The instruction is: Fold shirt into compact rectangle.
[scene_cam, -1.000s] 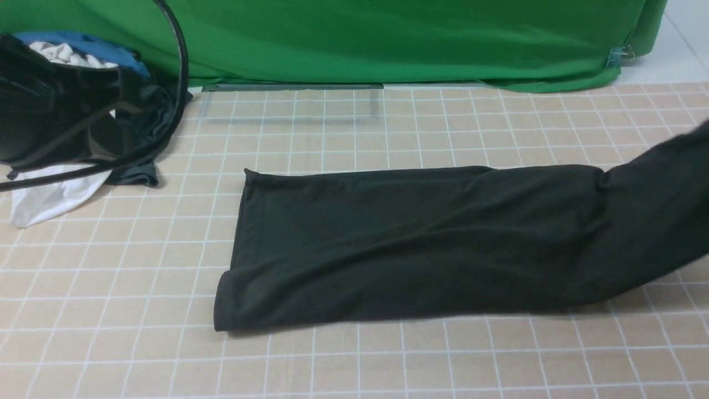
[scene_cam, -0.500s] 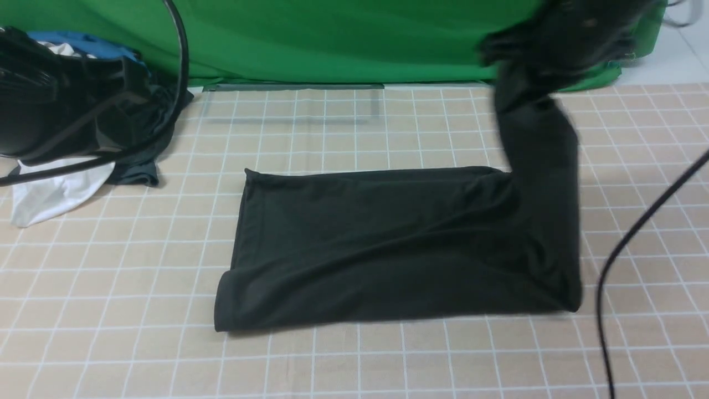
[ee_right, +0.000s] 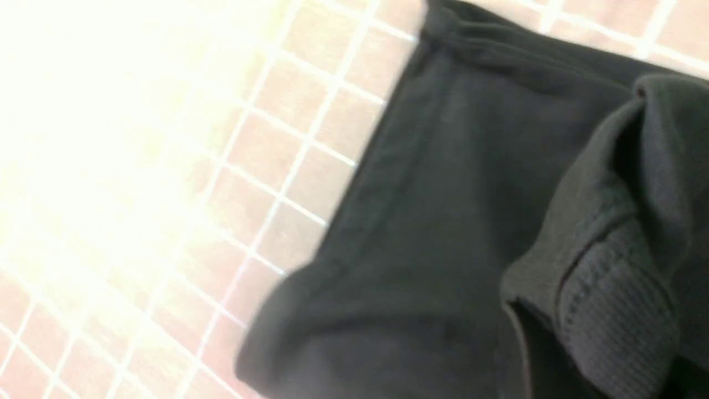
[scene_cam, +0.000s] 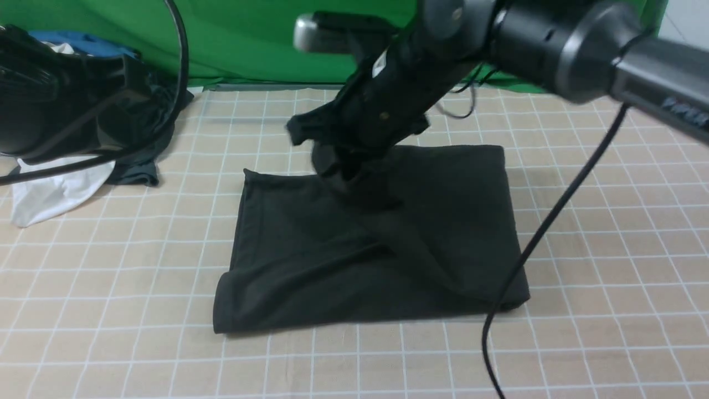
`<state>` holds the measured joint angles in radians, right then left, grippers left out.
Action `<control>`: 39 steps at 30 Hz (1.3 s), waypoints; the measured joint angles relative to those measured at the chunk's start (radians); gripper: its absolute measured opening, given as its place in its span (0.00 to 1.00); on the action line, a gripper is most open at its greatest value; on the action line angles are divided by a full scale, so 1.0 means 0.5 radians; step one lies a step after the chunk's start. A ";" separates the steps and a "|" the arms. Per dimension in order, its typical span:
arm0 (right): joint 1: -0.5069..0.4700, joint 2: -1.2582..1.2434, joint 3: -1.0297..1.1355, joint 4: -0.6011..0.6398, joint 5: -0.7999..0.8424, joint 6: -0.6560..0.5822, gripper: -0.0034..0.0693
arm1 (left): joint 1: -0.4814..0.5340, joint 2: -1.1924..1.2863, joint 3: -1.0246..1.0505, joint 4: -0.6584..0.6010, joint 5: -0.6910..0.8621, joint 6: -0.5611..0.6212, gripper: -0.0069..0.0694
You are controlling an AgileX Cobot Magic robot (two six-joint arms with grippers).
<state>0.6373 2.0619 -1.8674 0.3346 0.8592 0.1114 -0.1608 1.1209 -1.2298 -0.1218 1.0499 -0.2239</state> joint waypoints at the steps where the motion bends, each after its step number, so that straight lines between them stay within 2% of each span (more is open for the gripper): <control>1: 0.024 0.027 0.000 0.009 -0.032 0.008 0.19 | 0.000 0.000 0.000 0.000 0.000 0.000 0.11; 9: 0.140 0.178 0.000 0.088 -0.212 0.054 0.19 | 0.000 0.000 0.000 -0.002 0.000 0.000 0.11; 13: 0.195 0.247 0.000 0.133 -0.356 0.056 0.23 | 0.000 0.000 0.000 -0.002 0.000 0.000 0.11; 17: 0.235 0.312 0.000 0.165 -0.477 0.081 0.36 | 0.000 0.000 0.000 -0.002 0.000 0.000 0.11; 18: 0.235 0.314 0.000 0.165 -0.484 0.086 0.36 | 0.000 0.000 0.000 -0.002 0.000 0.000 0.11; 22: 0.239 0.338 -0.002 0.211 -0.527 0.077 0.57 | 0.000 0.000 0.000 -0.002 0.000 0.000 0.11; 25: 0.230 0.344 -0.061 0.214 -0.410 -0.069 0.62 | 0.000 0.000 0.000 -0.002 0.000 0.000 0.11; 26: 0.210 0.344 -0.132 0.209 -0.260 -0.223 0.62 | 0.000 0.000 0.000 -0.002 0.000 0.000 0.11; 28: 0.184 0.344 -0.212 0.185 -0.096 -0.328 0.59 | 0.000 0.000 0.000 -0.002 0.002 0.000 0.11; 30: 0.141 0.344 -0.319 0.098 0.140 -0.388 0.49 | 0.000 0.000 0.000 -0.002 0.020 0.000 0.11; 31: 0.109 0.344 -0.381 0.039 0.274 -0.407 0.39 | 0.000 0.000 0.000 -0.002 0.038 0.000 0.11; 32: 0.104 0.344 -0.390 0.028 0.296 -0.407 0.38 | 0.000 0.000 0.000 -0.002 0.039 0.000 0.11; 33: 0.071 0.344 -0.434 -0.035 0.434 -0.422 0.24 | 0.000 0.000 0.000 -0.002 0.066 0.000 0.11; 34: 0.050 0.344 -0.445 -0.067 0.528 -0.427 0.16 | 0.000 0.000 0.000 -0.002 0.081 0.000 0.11; 36: 0.037 0.349 -0.439 -0.088 0.619 -0.427 0.11 | 0.000 0.000 0.000 -0.002 0.092 0.000 0.11; 39: 0.055 0.376 -0.394 -0.090 0.646 -0.427 0.10 | 0.000 0.000 0.000 -0.002 0.092 0.000 0.11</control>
<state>0.6647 2.2500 -2.0643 0.2896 1.1821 -0.1021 -0.1608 1.1209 -1.2298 -0.1226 1.0958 -0.2239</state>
